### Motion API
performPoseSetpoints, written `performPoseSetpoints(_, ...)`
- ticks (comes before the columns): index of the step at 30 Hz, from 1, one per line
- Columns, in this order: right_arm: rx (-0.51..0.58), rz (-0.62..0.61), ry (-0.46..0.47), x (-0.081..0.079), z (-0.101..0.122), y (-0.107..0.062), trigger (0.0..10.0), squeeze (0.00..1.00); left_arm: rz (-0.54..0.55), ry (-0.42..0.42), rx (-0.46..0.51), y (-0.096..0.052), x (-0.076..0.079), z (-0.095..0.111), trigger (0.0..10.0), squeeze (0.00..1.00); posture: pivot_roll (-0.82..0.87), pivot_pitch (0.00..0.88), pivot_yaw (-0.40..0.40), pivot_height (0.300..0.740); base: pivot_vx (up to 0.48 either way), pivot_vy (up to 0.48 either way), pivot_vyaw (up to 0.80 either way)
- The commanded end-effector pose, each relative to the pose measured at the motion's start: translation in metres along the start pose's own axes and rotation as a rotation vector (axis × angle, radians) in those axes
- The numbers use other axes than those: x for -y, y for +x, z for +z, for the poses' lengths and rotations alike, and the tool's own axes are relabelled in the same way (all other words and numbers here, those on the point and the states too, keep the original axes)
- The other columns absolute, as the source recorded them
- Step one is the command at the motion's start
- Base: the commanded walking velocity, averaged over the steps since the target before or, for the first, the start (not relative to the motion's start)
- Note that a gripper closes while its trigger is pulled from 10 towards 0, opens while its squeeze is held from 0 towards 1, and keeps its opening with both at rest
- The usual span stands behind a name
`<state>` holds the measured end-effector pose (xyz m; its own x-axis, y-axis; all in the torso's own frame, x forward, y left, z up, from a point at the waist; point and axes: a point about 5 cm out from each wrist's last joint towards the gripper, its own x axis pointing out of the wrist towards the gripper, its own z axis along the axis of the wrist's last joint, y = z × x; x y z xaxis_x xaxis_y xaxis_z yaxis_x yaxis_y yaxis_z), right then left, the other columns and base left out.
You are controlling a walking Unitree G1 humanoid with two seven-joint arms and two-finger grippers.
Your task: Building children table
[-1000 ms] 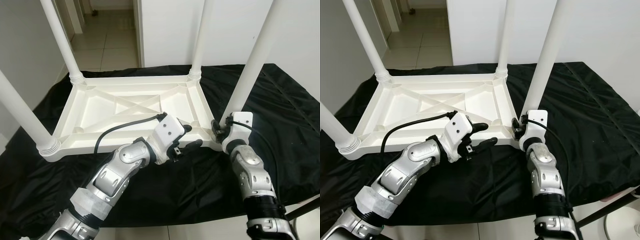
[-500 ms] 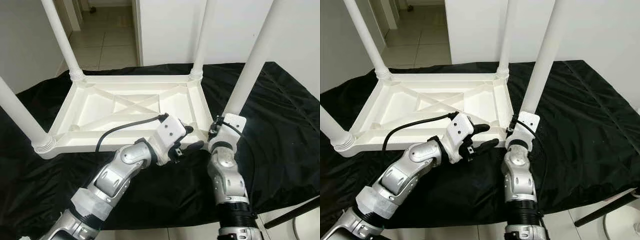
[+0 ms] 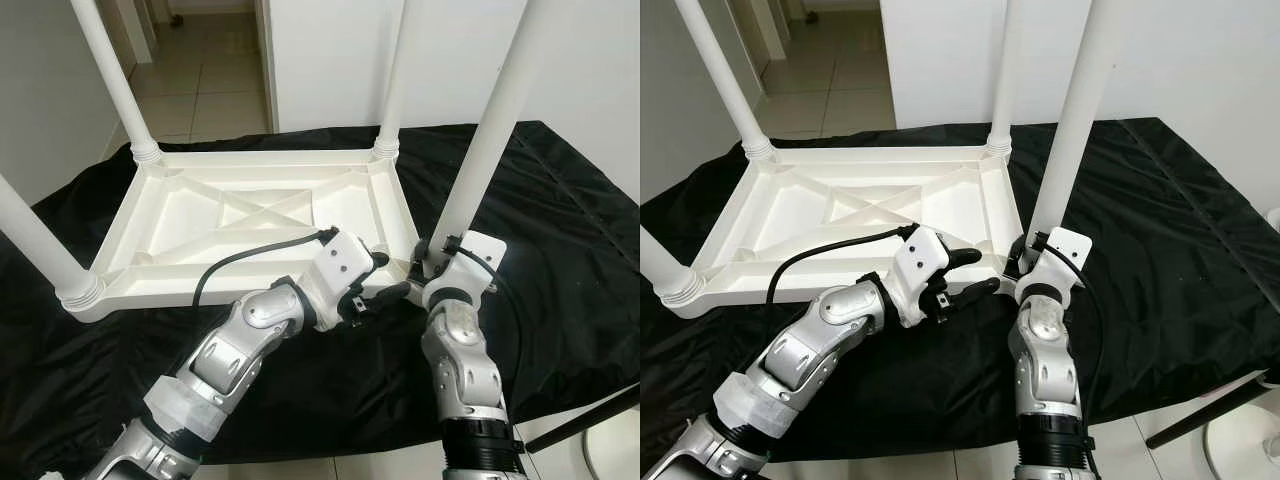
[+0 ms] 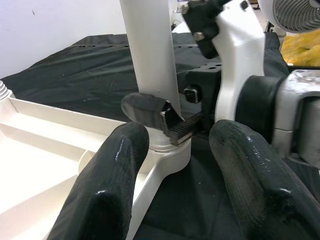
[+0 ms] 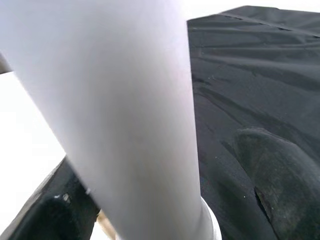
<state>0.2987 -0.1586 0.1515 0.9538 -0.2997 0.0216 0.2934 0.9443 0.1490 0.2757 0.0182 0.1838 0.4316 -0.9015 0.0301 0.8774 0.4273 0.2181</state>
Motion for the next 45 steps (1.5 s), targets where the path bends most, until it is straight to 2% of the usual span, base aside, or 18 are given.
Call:
performPoseSetpoints(1, 0.0, 0.004, 0.003, 0.004, 0.0, -0.001, 10.0, 1.0, -0.11, -0.003, -0.008, -0.001, 0.007, -0.003, 10.0, 0.0, -0.15, 0.0, 0.04, 0.74, 0.0, 0.0, 0.0)
performPoseSetpoints(4, -0.006, 0.057, -0.005, 0.012, -0.001, -0.002, 10.0, 1.0, -0.11, -0.002, -0.007, 0.0, 0.006, -0.003, 10.0, 0.0, -0.16, 0.0, 0.041, 0.74, 0.0, 0.0, 0.0)
performPoseSetpoints(5, -0.006, 0.121, -0.013, 0.016, -0.001, -0.002, 10.0, 0.0, -0.11, -0.001, -0.006, 0.0, 0.006, -0.002, 10.0, 0.0, -0.16, 0.0, 0.041, 0.74, 0.0, 0.0, 0.0)
performPoseSetpoints(12, -0.01, 0.279, -0.047, 0.03, -0.005, 0.001, 10.0, 0.0, -0.118, 0.005, -0.005, 0.0, 0.005, -0.002, 10.0, 0.0, -0.16, 0.0, 0.048, 0.74, 0.0, 0.0, 0.0)
performPoseSetpoints(18, 0.013, 0.405, -0.137, 0.041, -0.003, 0.013, 10.0, 0.0, -0.124, 0.01, -0.003, 0.002, 0.005, -0.001, 10.0, 0.0, -0.16, 0.0, 0.049, 0.74, 0.0, 0.0, 0.0)
performPoseSetpoints(21, 0.014, 0.428, -0.146, 0.041, -0.002, 0.014, 10.0, 0.0, -0.124, 0.011, -0.003, 0.002, 0.005, -0.001, 10.0, 0.0, -0.16, 0.0, 0.049, 0.74, 0.0, 0.0, 0.0)
performPoseSetpoints(23, 0.008, 0.49, -0.181, 0.041, -0.001, 0.019, 10.0, 0.0, -0.126, 0.013, -0.002, 0.001, 0.005, 0.0, 10.0, 0.0, -0.15, 0.0, 0.051, 0.74, 0.0, 0.0, 0.0)
performPoseSetpoints(35, -0.015, 0.654, -0.285, 0.034, -0.001, 0.042, 10.0, 0.0, -0.126, 0.017, 0.0, 0.002, 0.004, 0.001, 10.0, 0.0, -0.14, 0.0, 0.052, 0.74, 0.0, 0.0, 0.0)
performPoseSetpoints(36, -0.018, 0.671, -0.297, 0.033, -0.001, 0.043, 9.3, 0.0, -0.125, 0.017, 0.001, 0.002, 0.004, 0.001, 10.0, 0.0, -0.14, 0.0, 0.052, 0.74, 0.0, 0.0, 0.0)
performPoseSetpoints(38, -0.02, 0.683, -0.303, 0.032, -0.002, 0.044, 9.3, 0.0, -0.125, 0.017, 0.0, 0.002, 0.004, 0.001, 10.0, 0.0, -0.14, 0.0, 0.052, 0.74, 0.0, 0.0, 0.0)
performPoseSetpoints(39, -0.025, 0.699, -0.318, 0.032, -0.003, 0.045, 2.7, 0.0, -0.123, 0.017, 0.001, 0.002, 0.004, 0.001, 10.0, 0.0, -0.13, 0.0, 0.05, 0.74, 0.0, 0.0, 0.0)
performPoseSetpoints(41, -0.028, 0.712, -0.328, 0.032, -0.004, 0.046, 2.7, 0.0, -0.121, 0.018, 0.001, 0.002, 0.004, 0.001, 10.0, 0.0, -0.13, 0.0, 0.05, 0.74, 0.0, 0.0, 0.0)
performPoseSetpoints(42, -0.031, 0.722, -0.335, 0.032, -0.004, 0.047, 0.0, 0.0, -0.12, 0.018, 0.001, 0.002, 0.004, 0.002, 10.0, 0.0, -0.13, 0.0, 0.051, 0.74, 0.0, 0.0, 0.0)
performPoseSetpoints(45, -0.031, 0.722, -0.335, 0.032, -0.004, 0.047, 0.0, 0.0, -0.12, 0.018, 0.001, 0.002, 0.004, 0.002, 10.0, 0.0, -0.13, 0.0, 0.051, 0.74, 0.0, 0.0, 0.0)
